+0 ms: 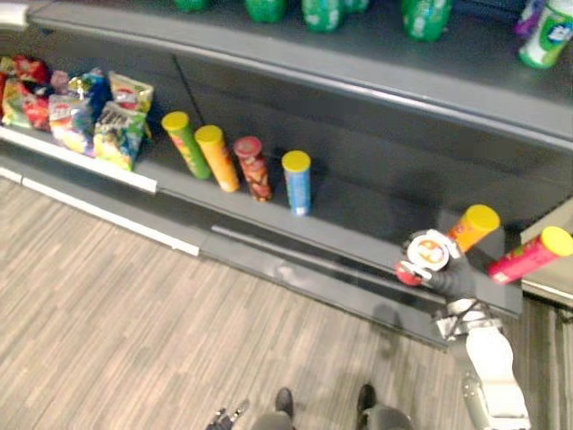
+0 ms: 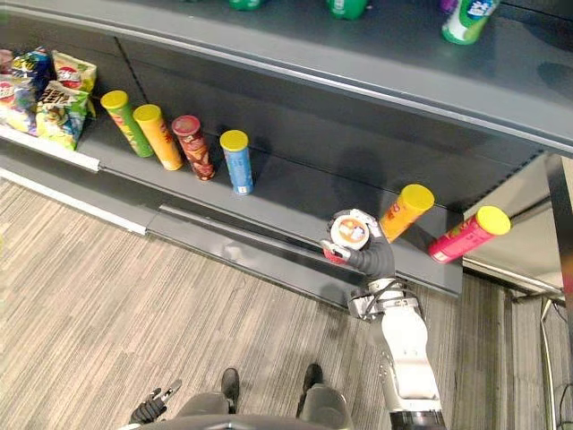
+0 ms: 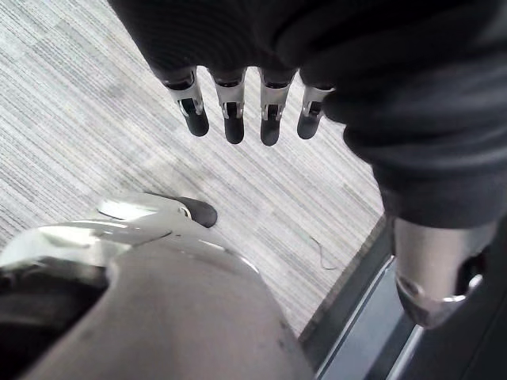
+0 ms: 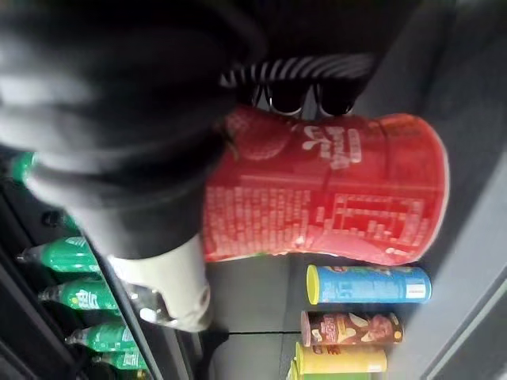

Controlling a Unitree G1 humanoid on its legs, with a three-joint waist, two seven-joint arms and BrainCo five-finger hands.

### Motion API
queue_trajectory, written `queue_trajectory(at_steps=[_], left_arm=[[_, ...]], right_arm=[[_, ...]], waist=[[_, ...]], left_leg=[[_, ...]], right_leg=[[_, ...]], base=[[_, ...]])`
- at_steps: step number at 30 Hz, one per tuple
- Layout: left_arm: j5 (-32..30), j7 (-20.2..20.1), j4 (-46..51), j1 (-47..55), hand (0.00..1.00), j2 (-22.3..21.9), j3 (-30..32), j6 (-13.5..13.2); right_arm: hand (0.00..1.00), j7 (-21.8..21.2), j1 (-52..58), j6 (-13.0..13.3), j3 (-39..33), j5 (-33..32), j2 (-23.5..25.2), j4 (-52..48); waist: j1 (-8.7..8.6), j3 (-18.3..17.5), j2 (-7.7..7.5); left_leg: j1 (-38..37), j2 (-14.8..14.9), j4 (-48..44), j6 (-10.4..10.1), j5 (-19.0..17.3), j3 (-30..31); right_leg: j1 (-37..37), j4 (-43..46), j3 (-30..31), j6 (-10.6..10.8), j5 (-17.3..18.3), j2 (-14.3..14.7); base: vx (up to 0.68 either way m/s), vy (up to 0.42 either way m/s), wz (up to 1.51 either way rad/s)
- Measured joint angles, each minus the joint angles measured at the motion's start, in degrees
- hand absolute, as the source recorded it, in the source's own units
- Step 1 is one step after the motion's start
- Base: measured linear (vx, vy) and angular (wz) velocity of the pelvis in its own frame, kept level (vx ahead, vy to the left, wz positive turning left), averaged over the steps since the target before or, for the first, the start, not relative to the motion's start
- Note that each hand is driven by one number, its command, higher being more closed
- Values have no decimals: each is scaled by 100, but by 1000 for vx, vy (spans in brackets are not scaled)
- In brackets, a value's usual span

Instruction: Put the gum and the chips on the shelf.

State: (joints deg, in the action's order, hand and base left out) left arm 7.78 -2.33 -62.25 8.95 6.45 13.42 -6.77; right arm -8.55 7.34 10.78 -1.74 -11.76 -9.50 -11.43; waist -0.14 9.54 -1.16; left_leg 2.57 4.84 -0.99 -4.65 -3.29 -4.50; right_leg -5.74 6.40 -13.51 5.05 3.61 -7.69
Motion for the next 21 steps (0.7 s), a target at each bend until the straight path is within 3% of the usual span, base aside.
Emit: queue_trajectory(at_steps=[1,2,12,21], left_arm=[[-55,21,-56,27,0,1,52,36],[-172,24,-70,25,0,0,53,62],[-244,26,-159,-14,0,7,109,78],[-245,26,-149,-30,0,4,279,129]], right_arm=[[100,18,14,1,53,56,141,15],[100,43,28,1,58,57,142,49],[100,281,-247,0,178,73,103,156],[100,487,-787,-10,167,287,-25,164]], waist=[[1,-70,-14],[-7,-81,-2],[-71,-294,19],[25,-362,19]], left_leg=[[-43,-8,160,26,81,-429],[-85,-16,219,45,105,-539],[-282,33,493,41,190,-869],[-374,30,494,36,187,-866]], right_leg=[[43,-575,293,43,-434,74],[71,-720,377,57,-544,86],[106,-997,631,49,-738,203],[229,-1046,615,60,-746,203]], base=[[-196,68,-82],[-193,64,-86],[-13,-13,-17],[-3,-2,0]])
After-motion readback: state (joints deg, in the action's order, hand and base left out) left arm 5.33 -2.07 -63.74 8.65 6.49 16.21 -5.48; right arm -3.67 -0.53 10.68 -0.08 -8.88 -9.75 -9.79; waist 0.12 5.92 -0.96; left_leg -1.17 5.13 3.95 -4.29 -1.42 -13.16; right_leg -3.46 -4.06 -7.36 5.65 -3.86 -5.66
